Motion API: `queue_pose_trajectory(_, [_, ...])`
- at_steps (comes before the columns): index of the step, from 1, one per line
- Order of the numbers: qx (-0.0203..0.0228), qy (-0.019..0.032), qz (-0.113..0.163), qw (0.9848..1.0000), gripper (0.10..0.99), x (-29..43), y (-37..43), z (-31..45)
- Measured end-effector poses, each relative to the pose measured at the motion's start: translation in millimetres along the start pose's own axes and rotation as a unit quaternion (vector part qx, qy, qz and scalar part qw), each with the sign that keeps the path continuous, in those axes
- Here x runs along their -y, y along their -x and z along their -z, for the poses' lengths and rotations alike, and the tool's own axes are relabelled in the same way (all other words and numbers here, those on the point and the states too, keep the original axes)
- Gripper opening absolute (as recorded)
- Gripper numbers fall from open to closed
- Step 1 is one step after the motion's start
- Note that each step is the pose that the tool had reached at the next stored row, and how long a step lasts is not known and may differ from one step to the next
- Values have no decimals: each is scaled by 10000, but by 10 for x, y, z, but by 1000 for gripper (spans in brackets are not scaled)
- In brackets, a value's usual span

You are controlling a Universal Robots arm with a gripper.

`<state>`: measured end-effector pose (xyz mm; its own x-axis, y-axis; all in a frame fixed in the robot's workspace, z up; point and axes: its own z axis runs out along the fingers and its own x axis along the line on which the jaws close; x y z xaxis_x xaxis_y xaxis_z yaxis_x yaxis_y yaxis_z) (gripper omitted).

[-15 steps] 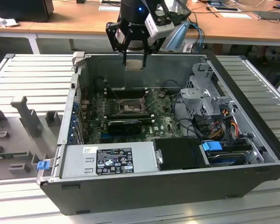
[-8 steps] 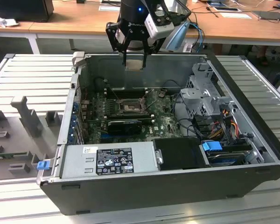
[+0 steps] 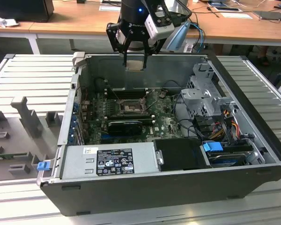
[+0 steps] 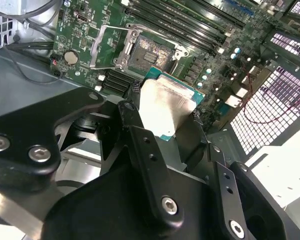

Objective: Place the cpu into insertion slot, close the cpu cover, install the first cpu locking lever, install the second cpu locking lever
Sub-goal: 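Place the cpu into insertion slot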

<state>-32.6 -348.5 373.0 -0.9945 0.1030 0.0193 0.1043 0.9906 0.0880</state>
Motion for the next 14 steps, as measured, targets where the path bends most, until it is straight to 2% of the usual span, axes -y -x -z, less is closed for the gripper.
queue_pose_trajectory(14, [26, 6, -293, 9996, 529, 0, 0, -1])
